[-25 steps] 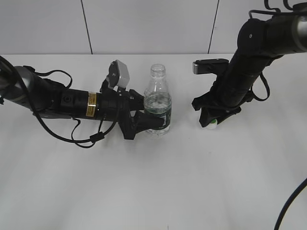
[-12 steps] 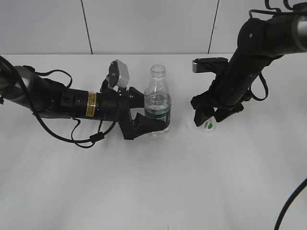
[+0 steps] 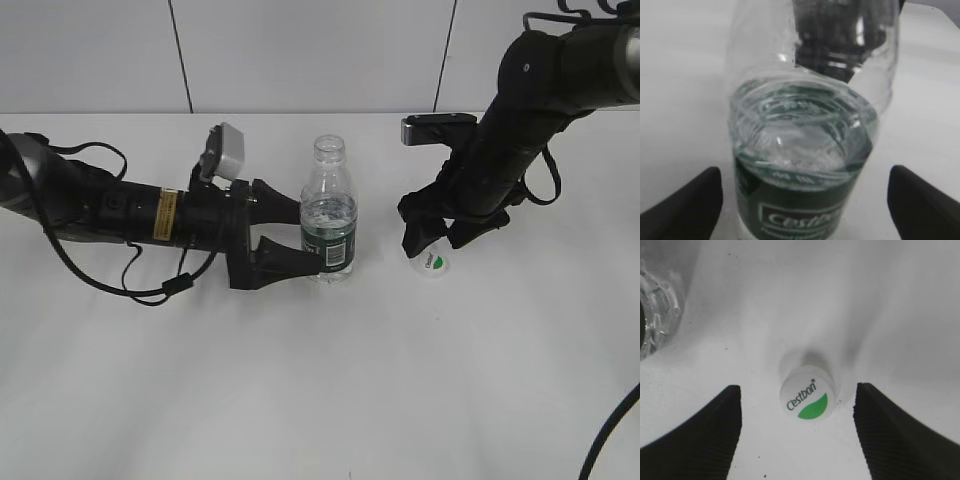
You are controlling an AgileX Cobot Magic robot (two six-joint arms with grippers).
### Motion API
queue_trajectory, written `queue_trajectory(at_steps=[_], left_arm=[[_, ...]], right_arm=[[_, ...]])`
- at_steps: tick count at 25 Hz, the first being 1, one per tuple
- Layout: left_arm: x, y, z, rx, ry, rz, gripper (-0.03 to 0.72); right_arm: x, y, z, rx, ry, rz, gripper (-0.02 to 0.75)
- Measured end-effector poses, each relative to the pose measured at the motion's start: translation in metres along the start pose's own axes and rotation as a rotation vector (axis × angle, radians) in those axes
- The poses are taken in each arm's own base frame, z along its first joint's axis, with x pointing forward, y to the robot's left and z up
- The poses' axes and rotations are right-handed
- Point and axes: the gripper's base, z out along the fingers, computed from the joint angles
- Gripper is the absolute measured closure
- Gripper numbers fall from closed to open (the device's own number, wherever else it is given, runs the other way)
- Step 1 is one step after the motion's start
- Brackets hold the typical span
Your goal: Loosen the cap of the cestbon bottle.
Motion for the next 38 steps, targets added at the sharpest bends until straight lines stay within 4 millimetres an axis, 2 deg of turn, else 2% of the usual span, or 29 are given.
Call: queue_trajectory(at_steps=[4, 10, 16, 22, 26, 33, 38], left_arm=[[0.004, 0.007, -0.026, 0.028, -0.048, -0.017, 0.099], [0.014, 0.020, -0.065, 0.005, -0.011, -0.067, 0.100], [0.003, 0.033, -0.102, -0.128, 0.017, -0.139, 0.106], [-0.023, 0.046, -0.133, -0.388, 0.174, -0.081, 0.122], [-0.039, 0.058, -0.159, -0.665, 0.313, -0.064, 0.134], [-0.036, 0.075, -0.211, -1.239, 0.523, -0.197, 0.136], [-0.032, 0.071, -0.230, -1.425, 0.598, -0.327, 0.137]], right_arm=[[-0.001, 0.002, -0.010, -0.001, -0.016, -0.005, 0.202], [-0.002, 0.006, -0.024, -0.004, -0.028, -0.013, 0.202], [-0.002, 0.007, -0.029, -0.006, -0.030, -0.018, 0.202], [0.000, 0.010, -0.045, 0.002, -0.027, -0.048, 0.202], [-0.003, 0.012, -0.062, 0.019, -0.067, -0.070, 0.202], [-0.022, 0.015, -0.099, 0.072, -0.148, -0.137, 0.202], [-0.035, 0.015, -0.125, 0.123, -0.167, -0.189, 0.202]])
